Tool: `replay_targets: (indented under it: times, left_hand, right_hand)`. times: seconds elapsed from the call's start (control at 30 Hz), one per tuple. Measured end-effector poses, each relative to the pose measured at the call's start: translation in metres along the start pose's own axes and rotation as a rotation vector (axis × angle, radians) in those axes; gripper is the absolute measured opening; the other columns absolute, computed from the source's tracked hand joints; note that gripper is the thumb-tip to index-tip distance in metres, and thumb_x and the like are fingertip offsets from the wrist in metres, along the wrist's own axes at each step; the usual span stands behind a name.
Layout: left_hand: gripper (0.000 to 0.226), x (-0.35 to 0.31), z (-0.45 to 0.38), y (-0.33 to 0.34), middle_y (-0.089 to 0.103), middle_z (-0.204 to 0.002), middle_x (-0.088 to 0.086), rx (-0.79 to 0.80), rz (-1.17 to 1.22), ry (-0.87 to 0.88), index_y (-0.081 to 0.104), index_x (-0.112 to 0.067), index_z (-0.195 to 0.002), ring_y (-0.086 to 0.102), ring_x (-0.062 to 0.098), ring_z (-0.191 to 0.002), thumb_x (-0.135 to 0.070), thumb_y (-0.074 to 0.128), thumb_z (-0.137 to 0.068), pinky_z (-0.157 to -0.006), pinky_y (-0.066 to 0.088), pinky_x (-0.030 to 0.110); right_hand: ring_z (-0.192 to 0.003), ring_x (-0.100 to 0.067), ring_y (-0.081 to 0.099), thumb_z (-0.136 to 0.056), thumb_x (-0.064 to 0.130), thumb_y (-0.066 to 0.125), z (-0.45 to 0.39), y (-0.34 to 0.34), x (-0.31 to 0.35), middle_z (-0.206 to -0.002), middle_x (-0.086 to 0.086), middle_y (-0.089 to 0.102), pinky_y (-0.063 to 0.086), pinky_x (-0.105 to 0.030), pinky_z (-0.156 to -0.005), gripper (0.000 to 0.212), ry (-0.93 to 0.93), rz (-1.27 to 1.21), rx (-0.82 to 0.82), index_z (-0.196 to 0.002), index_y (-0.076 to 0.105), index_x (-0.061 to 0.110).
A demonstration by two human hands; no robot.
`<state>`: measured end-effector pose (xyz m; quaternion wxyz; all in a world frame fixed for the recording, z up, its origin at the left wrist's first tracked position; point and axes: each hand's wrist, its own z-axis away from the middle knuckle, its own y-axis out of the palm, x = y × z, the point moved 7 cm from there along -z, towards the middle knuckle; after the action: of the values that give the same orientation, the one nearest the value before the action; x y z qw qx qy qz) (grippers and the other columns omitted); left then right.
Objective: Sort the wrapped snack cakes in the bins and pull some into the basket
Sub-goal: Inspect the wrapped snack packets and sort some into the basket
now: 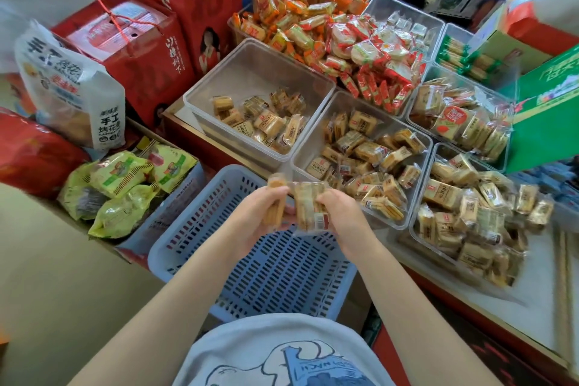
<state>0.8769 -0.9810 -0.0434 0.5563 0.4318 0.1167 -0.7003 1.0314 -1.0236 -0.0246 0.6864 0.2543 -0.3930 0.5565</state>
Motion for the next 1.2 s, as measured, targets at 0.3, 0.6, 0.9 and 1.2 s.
replay_targets:
  times: [0.3,0.6,0.9,1.2]
  left_hand:
    - [0.054,0.030,0.005,-0.033,0.073,-0.120,0.019,-0.126,0.112,-0.109,0.061,-0.008,-0.133,0.072,0.034,-0.101,-0.041,0.047,-0.093,-0.083,0.056,0.041]
    - [0.073,0.018,0.010,-0.026,0.071,-0.115,0.018,0.041,-0.113,0.092,0.060,-0.020,-0.122,0.075,0.032,-0.096,-0.043,0.091,-0.060,-0.076,0.063,0.049]
    - [0.046,0.013,0.018,-0.038,0.074,-0.099,0.009,0.103,-0.119,0.157,0.068,-0.029,-0.091,0.073,0.036,-0.096,-0.037,0.094,-0.054,-0.082,0.061,0.056]
    - [0.025,0.003,0.023,-0.044,0.074,-0.089,0.003,0.011,-0.048,0.172,0.070,-0.029,-0.080,0.074,0.022,-0.081,-0.039,0.088,-0.066,-0.062,0.058,0.037]
  right_hand:
    - [-0.087,-0.022,0.068,-0.101,0.003,0.045,0.030,0.025,-0.009,-0.099,-0.013,0.071,0.058,-0.036,-0.073,0.026,-0.044,-0.233,0.191,-0.121,0.062,0.000]
    - [-0.100,-0.025,0.068,-0.103,0.017,0.055,0.035,0.036,-0.014,-0.119,-0.018,0.069,0.055,-0.048,-0.093,0.024,-0.034,-0.062,0.099,-0.127,0.058,0.018]
    - [-0.091,-0.023,0.065,-0.097,0.007,0.065,0.031,0.038,0.003,-0.090,-0.007,0.069,0.056,-0.049,-0.095,0.006,-0.129,0.009,-0.027,-0.094,0.067,0.011]
    - [-0.078,-0.008,0.066,-0.091,0.004,0.073,0.041,0.034,0.017,-0.082,-0.001,0.072,0.057,-0.021,-0.076,0.009,-0.232,0.166,-0.052,-0.090,0.072,0.014]
